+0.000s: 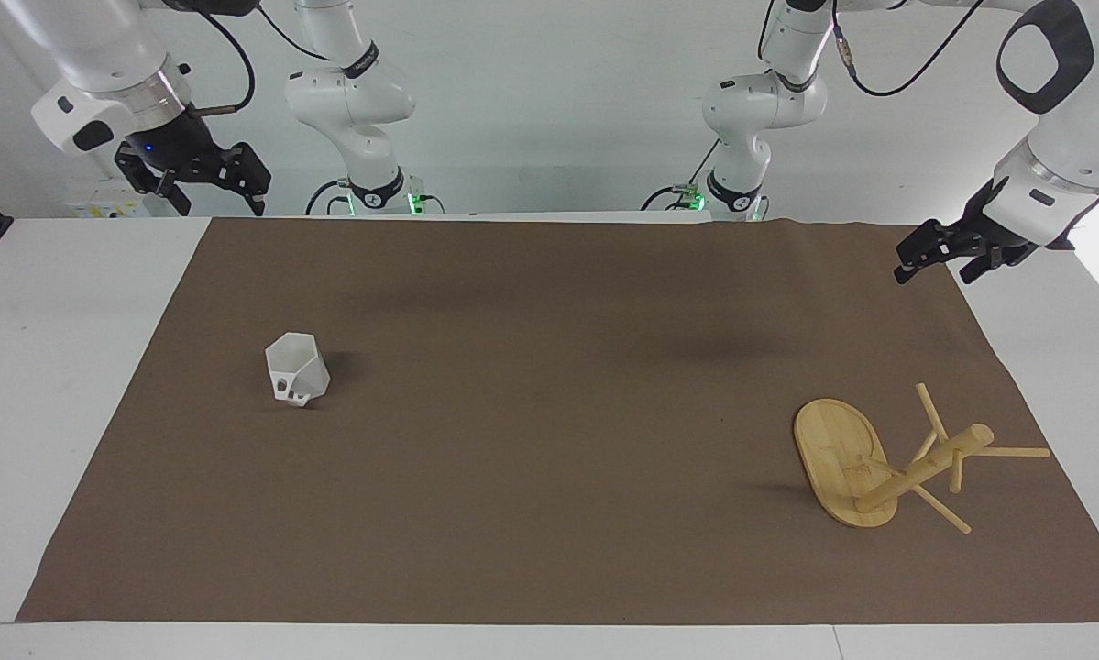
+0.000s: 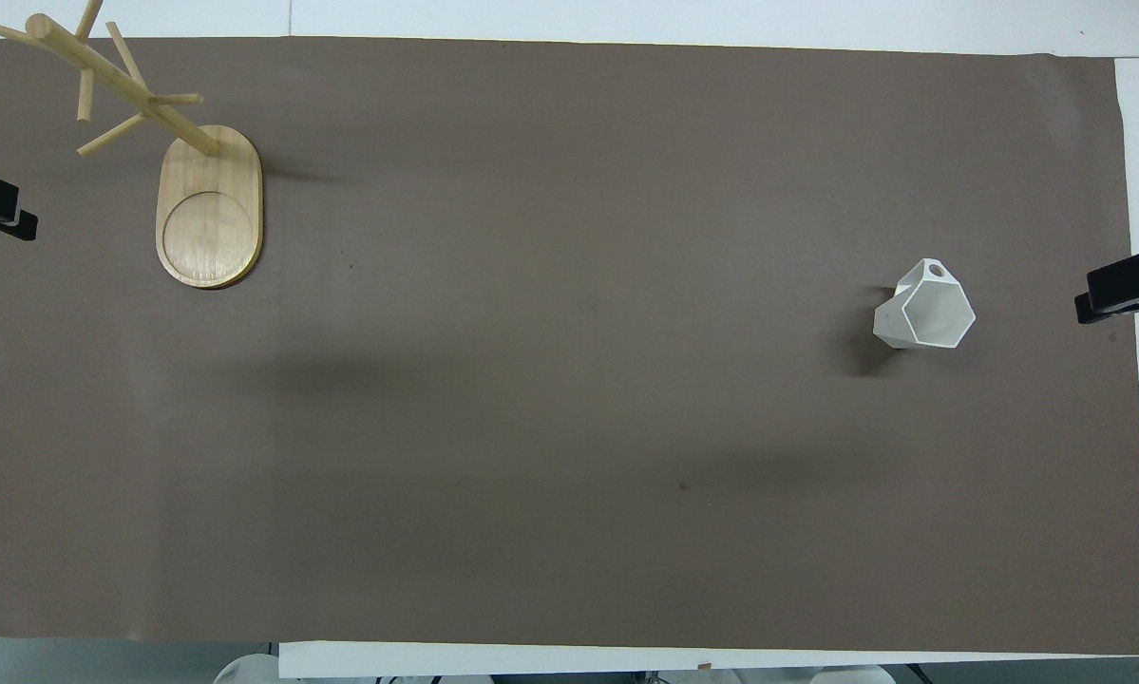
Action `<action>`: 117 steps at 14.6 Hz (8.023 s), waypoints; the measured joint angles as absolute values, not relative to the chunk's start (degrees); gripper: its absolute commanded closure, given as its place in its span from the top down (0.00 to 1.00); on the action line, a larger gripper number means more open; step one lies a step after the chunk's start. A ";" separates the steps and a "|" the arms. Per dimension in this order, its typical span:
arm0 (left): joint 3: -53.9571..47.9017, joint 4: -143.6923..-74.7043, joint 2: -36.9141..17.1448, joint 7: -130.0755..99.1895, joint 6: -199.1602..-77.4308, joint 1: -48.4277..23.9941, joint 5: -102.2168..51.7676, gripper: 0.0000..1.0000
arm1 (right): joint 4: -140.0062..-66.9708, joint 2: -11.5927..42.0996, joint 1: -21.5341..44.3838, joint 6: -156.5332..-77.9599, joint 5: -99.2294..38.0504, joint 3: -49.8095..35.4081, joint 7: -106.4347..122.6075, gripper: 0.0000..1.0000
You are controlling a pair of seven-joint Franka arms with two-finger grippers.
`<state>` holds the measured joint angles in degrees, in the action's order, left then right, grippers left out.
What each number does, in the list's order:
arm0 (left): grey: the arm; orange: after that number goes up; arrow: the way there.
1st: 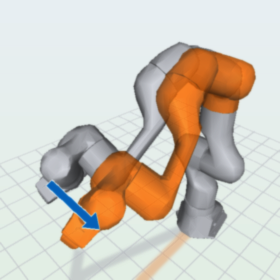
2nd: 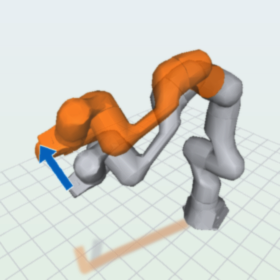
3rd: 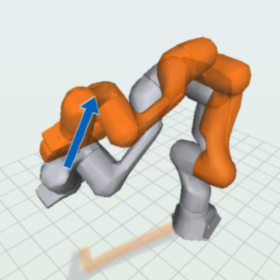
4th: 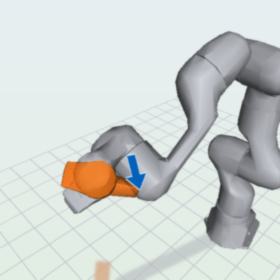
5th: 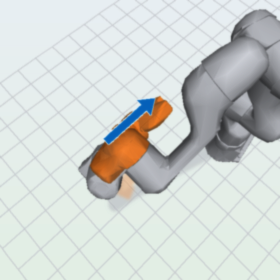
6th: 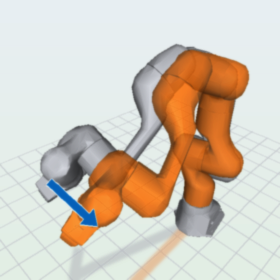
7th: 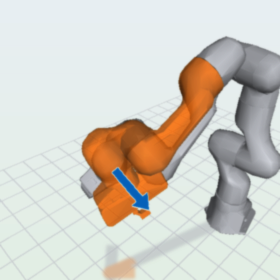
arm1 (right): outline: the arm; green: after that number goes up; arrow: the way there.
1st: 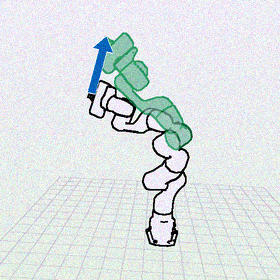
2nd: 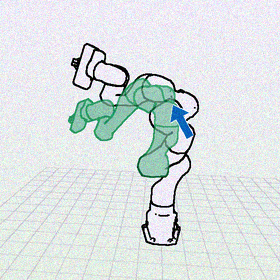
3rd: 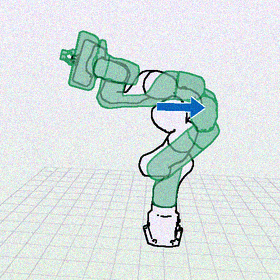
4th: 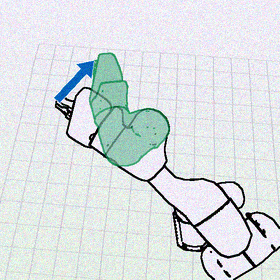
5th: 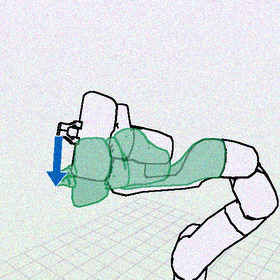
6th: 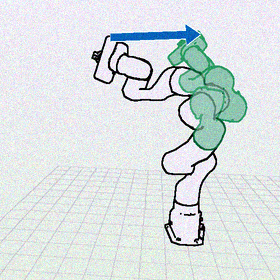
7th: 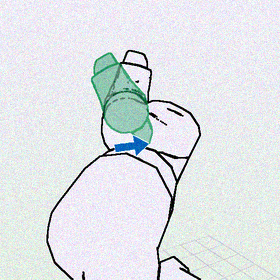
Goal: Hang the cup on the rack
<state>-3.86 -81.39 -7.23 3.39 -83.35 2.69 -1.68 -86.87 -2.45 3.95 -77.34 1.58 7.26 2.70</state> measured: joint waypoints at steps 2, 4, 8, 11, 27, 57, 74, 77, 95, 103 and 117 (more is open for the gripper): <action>-3.86 -81.39 -7.23 3.39 -83.35 2.69 -1.68 1.00 | -86.87 -2.45 3.95 -77.34 1.58 7.26 2.70 1.00; -3.86 -81.39 -7.23 3.39 -83.35 2.69 -1.68 1.00 | -86.95 -2.45 3.92 -77.07 1.58 7.28 2.69 1.00; -3.86 -81.39 -7.23 3.39 -83.35 2.69 -1.68 1.00 | -87.51 -2.49 3.53 -75.87 1.58 7.39 3.66 1.00; -3.86 -81.39 -7.23 3.39 -83.35 2.69 -1.68 1.00 | -87.74 -2.78 3.64 -76.01 1.56 6.85 14.31 1.00; -3.86 -81.39 -7.23 3.39 -83.35 2.69 -1.68 1.00 | -75.31 35.63 -28.95 -72.75 -45.44 4.57 114.41 1.00; -3.86 -81.39 -7.23 3.38 -83.35 2.69 -1.68 1.00 | -95.42 42.41 -32.88 -75.53 -53.28 -2.77 146.49 1.00; -4.16 -81.39 -7.22 3.38 -83.36 2.68 -1.68 1.00 | -98.80 40.20 -23.64 -77.02 -60.39 -3.01 146.13 0.27; -4.16 -81.39 -7.22 3.24 -83.37 2.68 -1.68 1.00 | -98.78 34.73 -13.89 -83.12 -66.75 -3.23 137.42 0.27; -5.97 -81.78 -12.67 -57.36 -92.35 -25.73 0.00 0.99 | -100.68 27.81 26.72 -126.05 -100.08 -2.89 119.66 0.26; -5.97 -89.85 -13.93 -59.62 -103.34 -26.24 0.02 0.00 | -100.76 27.82 26.68 -126.13 -100.08 -2.65 119.65 0.26; -5.89 -92.16 -13.87 -59.53 -107.77 -28.26 0.84 0.00 | -100.62 27.63 24.82 -125.39 -99.83 -2.39 119.86 1.00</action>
